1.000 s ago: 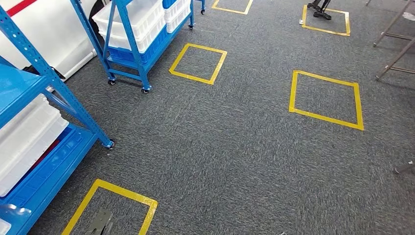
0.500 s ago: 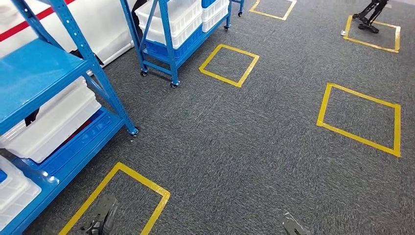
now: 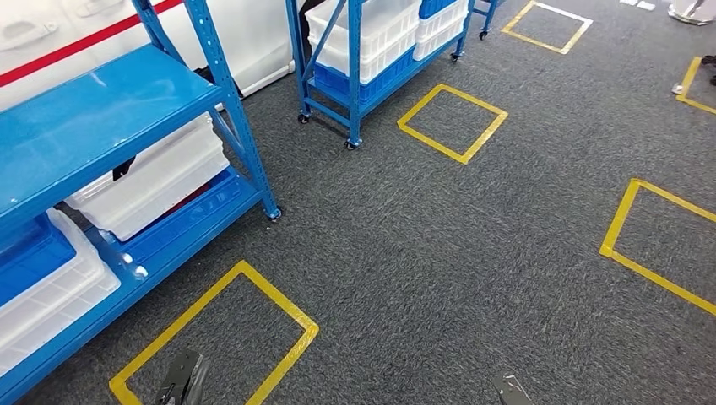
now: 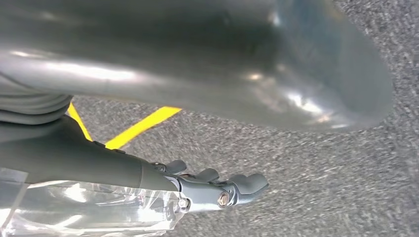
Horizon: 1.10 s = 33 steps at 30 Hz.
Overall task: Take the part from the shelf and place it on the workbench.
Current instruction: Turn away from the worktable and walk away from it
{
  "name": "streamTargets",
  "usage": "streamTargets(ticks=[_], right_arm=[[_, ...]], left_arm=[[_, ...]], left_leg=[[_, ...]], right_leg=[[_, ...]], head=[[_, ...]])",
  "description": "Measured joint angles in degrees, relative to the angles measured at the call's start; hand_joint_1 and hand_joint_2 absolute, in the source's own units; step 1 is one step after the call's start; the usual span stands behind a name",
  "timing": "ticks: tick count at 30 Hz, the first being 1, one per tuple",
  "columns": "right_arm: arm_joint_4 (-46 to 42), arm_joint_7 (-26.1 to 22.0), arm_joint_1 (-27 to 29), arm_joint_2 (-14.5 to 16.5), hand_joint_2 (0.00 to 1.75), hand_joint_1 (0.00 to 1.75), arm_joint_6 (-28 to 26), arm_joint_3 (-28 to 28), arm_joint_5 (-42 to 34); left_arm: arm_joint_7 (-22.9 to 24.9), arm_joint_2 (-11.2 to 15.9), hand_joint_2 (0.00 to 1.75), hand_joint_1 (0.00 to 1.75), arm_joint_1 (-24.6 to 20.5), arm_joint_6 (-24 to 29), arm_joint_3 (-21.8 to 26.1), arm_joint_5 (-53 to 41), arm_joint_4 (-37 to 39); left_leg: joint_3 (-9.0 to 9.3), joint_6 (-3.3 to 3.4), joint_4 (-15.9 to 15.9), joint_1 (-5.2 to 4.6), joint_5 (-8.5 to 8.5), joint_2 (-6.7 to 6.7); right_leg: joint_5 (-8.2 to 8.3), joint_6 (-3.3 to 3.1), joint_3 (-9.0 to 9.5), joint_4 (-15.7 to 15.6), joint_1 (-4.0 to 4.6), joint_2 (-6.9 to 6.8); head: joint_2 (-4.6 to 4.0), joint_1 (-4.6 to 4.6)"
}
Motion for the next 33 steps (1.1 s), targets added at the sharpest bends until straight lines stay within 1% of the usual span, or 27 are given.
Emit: streamTargets(ticks=[1, 2, 3, 4, 5, 7, 8, 9, 10, 11, 12, 14, 15, 16, 18, 19, 20, 22, 23, 24, 25, 26, 27, 29, 30, 31, 33], right_arm=[[0.01, -0.04, 0.16, 0.05, 0.0, 0.0, -0.02, -0.21, -0.01], [0.0, -0.09, 0.25, 0.1, 0.0, 0.0, -0.04, -0.37, -0.01], [0.0, -0.12, 0.28, 0.17, 0.0, 0.0, -0.06, -0.46, -0.01], [-0.01, -0.17, 0.33, 0.24, 0.0, 0.0, -0.07, -0.52, -0.01], [-0.01, -0.2, 0.39, 0.3, 0.0, 0.0, -0.08, -0.57, -0.01], [-0.02, -0.25, 0.73, 0.34, 0.0, 0.0, -0.08, -0.76, 0.0], [-0.02, -0.24, 0.92, 0.35, 0.0, 0.0, -0.07, -0.86, 0.0], [-0.02, -0.24, 1.06, 0.35, 0.0, 0.0, -0.05, -0.94, 0.01], [-0.02, -0.23, 1.12, 0.37, 0.0, 0.0, -0.03, -1.0, 0.02], [-0.02, -0.21, 1.12, 0.4, 0.0, 0.0, 0.01, -1.02, 0.06], [-0.02, -0.16, 1.1, 0.45, 0.0, 0.0, 0.04, -1.03, 0.15], [-0.02, 0.1, 1.09, 0.61, 0.0, 0.0, 0.08, -1.04, 0.47], [-0.02, 0.33, 1.09, 0.68, 0.0, 0.0, 0.07, -1.04, 0.65], [-0.02, 0.6, 1.09, 0.74, 0.0, 0.0, 0.04, -1.05, 0.82], [-0.02, 1.32, 1.1, 0.88, 0.0, 0.0, -0.01, -1.06, 1.05], [-0.01, 1.76, 1.16, 0.94, 0.0, 0.0, -0.01, -1.08, 1.11], [0.0, 2.26, 1.29, 0.98, 0.0, 0.0, 0.03, -1.14, 1.13], [0.03, 3.23, 1.85, 0.96, 0.0, 0.0, 0.11, -1.35, 1.14], [0.05, 3.56, 2.26, 0.94, 0.0, 0.0, 0.13, -1.45, 1.18], [0.08, 3.75, 2.69, 0.91, 0.0, 0.0, 0.12, -1.5, 1.26], [0.1, 3.81, 3.07, 0.89, 0.0, 0.0, 0.11, -1.52, 1.37], [0.13, 3.81, 3.34, 0.87, 0.0, 0.0, 0.08, -1.53, 1.51], [0.14, 3.79, 3.49, 0.84, 0.0, 0.0, 0.04, -1.53, 1.65], [0.16, 3.77, 3.57, 0.78, 0.0, 0.0, -0.03, -1.58, 1.84], [0.18, 3.76, 3.56, 0.73, 0.0, 0.0, -0.04, -1.67, 1.89], [0.2, 3.76, 3.57, 0.7, 0.0, 0.0, -0.05, -1.81, 1.9], [0.23, 3.77, 3.57, 0.67, 0.0, 0.0, -0.05, -2.17, 1.95]], left_arm=[[0.18, 0.0, 0.0, 0.0, 0.16, 0.08, 0.21, 0.26, -0.01], [0.34, 0.01, 0.0, 0.0, 0.35, 0.16, 0.45, 0.42, -0.03], [0.42, 0.01, 0.0, 0.0, 0.56, 0.21, 0.66, 0.53, -0.04], [0.46, 0.0, 0.0, 0.0, 0.72, 0.23, 0.79, 0.57, -0.04], [0.49, -0.02, 0.0, 0.0, 0.75, 0.24, 0.87, 0.61, -0.05], [0.53, -0.07, 0.0, 0.0, 0.6, 0.24, 0.93, 0.66, -0.05], [0.56, -0.07, 0.0, 0.0, 0.57, 0.24, 0.96, 0.68, -0.05], [0.64, -0.08, 0.0, 0.0, 0.64, 0.24, 0.99, 0.67, -0.05], [0.78, -0.07, 0.0, 0.0, 0.74, 0.25, 1.02, 0.62, -0.05], [0.96, -0.07, 0.0, 0.0, 0.81, 0.25, 1.04, 0.55, -0.08], [1.12, -0.04, 0.0, 0.0, 0.8, 0.26, 1.04, 0.46, -0.13], [1.31, 0.06, 0.0, 0.0, 0.5, 0.29, 1.04, 0.37, -0.35], [1.34, 0.12, 0.0, 0.0, 0.29, 0.31, 1.04, 0.36, -0.45], [1.36, 0.21, 0.0, 0.0, 0.14, 0.34, 1.04, 0.37, -0.52], [1.44, 0.45, 0.0, 0.0, 0.12, 0.41, 1.04, 0.4, -0.55], [1.52, 0.54, 0.0, 0.0, 0.18, 0.44, 1.04, 0.41, -0.55], [1.62, 0.57, 0.0, 0.0, 0.17, 0.5, 1.04, 0.4, -0.55], [1.96, 0.51, 0.0, 0.0, 0.03, 0.82, 1.04, 0.31, -0.55], [2.27, 0.5, 0.0, 0.0, 0.03, 1.04, 1.04, 0.23, -0.55], [2.65, 0.49, 0.0, 0.0, 0.17, 1.23, 1.04, 0.18, -0.55], [3.01, 0.49, 0.0, 0.0, 0.4, 1.36, 1.04, 0.14, -0.55], [3.3, 0.49, 0.0, 0.0, 0.65, 1.4, 1.04, 0.14, -0.55], [3.48, 0.49, 0.0, 0.0, 0.85, 1.42, 1.04, 0.14, -0.55], [3.63, 0.57, 0.0, 0.0, 1.0, 1.42, 1.04, 0.14, -0.55], [3.69, 0.64, 0.0, 0.0, 1.0, 1.42, 1.04, 0.15, -0.55], [3.73, 0.72, 0.0, 0.0, 1.01, 1.42, 1.04, 0.15, -0.55], [3.79, 0.8, 0.0, 0.0, 1.21, 1.41, 1.03, 0.15, -0.55]], left_leg=[[-0.24, -0.45, 0.01, 0.04, 0.11, -0.57], [-0.44, -0.87, -0.09, 0.1, 0.27, -1.14], [-0.58, -1.21, 0.01, 0.19, 0.21, -1.22], [-0.97, -1.48, 0.71, 0.14, -0.34, -0.34], [-1.87, -1.67, 2.61, 0.1, -1.58, 1.16], [-5.0, -1.84, 9.69, 0.0, -5.47, 4.57], [-6.71, -1.9, 13.63, 0.01, -7.2, 5.35], [-7.77, -1.89, 16.27, 0.01, -8.05, 5.68], [-7.8, -1.81, 16.85, 0.0, -7.85, 5.83], [-6.58, -1.63, 14.99, -0.05, -6.61, 6.04], [-4.31, -1.28, 11.14, -0.2, -4.75, 6.63], [0.11, -0.34, 3.08, -0.86, -2.25, 9.08], [1.2, 0.06, 0.84, -1.18, -1.78, 9.91], [1.42, 0.34, 0.04, -1.42, -1.81, 10.17], [1.48, 0.74, -0.53, -1.26, -1.24, 8.86], [1.71, 0.96, -1.05, -1.04, -0.86, 8.25], [1.91, 1.21, -1.57, -0.79, -0.43, 7.65], [1.94, 1.48, -2.06, -0.5, 0.13, 6.42], [1.79, 1.51, -2.03, -0.45, 0.25, 5.74], [1.69, 1.44, -1.95, -0.39, 0.3, 4.98], [1.62, 1.31, -1.82, -0.28, 0.3, 4.2], [1.57, 1.1, -1.57, -0.13, 0.24, 3.44], [1.51, 0.81, -1.22, 0.08, 0.11, 2.71], [1.05, -0.04, -0.24, 0.4, -0.34, 1.41], [0.69, -0.52, 0.14, 0.46, -0.46, 0.81], [0.32, -0.98, 0.38, 0.48, -0.44, 0.28], [-0.19, -1.77, 0.33, 0.64, -0.13, -0.7]], right_leg=[[-0.17, -0.21, 0.03, -0.15, 0.18, 0.05], [-0.02, -0.6, 0.0, -0.19, 0.26, -0.67], [0.11, -0.99, 0.03, -0.34, 0.27, -1.3], [0.27, -1.5, 0.09, -0.57, 0.26, -1.94], [0.41, -1.97, 0.13, -0.81, 0.3, -2.69], [0.44, -2.66, 0.11, -0.96, 0.75, -4.29], [0.39, -2.81, 0.05, -0.9, 1.0, -5.16], [0.33, -2.92, 0.0, -0.83, 1.21, -5.95], [0.27, -3.0, -0.01, -0.78, 1.4, -6.72], [0.23, -3.05, 0.02, -0.74, 1.57, -7.43], [0.17, -3.08, 0.13, -0.73, 1.73, -8.13], [0.02, -2.96, 0.35, -0.71, 2.08, -9.47], [-0.02, -2.8, 0.4, -0.69, 2.18, -10.07], [-0.05, -2.6, 0.44, -0.71, 2.22, -10.64], [-0.13, -2.11, 0.62, -0.75, 2.15, -11.53], [-0.55, -1.79, 0.6, -0.36, 2.05, -10.83], [-1.59, -1.47, 0.12, 0.97, 1.91, -9.4], [-5.07, -0.87, -2.43, 6.8, 1.45, -5.67], [-6.82, -0.64, -4.19, 10.55, 1.19, -4.67], [-7.68, -0.37, -5.56, 13.38, 0.92, -4.27], [-7.46, -0.1, -6.15, 14.45, 0.62, -4.13], [-6.11, 0.18, -5.68, 13.34, 0.31, -4.03], [-3.95, 0.48, -4.23, 10.2, -0.04, -3.71], [-0.99, 0.92, -1.0, 3.29, -0.54, -1.69], [-0.43, 0.84, -0.23, 1.39, -0.63, -0.96], [-0.49, 0.58, -0.09, 0.8, -0.54, -0.58], [-0.23, -0.43, -0.39, 0.84, -0.3, -1.73]], head=[[0.0, -0.01], [0.0, -0.05], [0.0, -0.05], [0.0, -0.16], [0.0, -0.39], [0.0, -0.8], [0.0, -0.91], [0.0, -0.91], [0.0, -0.92], [0.0, -0.93], [0.0, -0.93], [0.0, -0.89], [0.0, -0.89], [0.0, -0.87], [0.0, -0.93], [0.0, -0.85], [0.0, -0.81], [0.0, -0.64], [0.0, -0.66], [0.0, -0.66], [0.0, -0.67], [0.0, -0.69], [0.0, -0.68], [0.0, -0.58], [0.0, -0.54], [0.0, -0.55], [0.0, -0.62]])
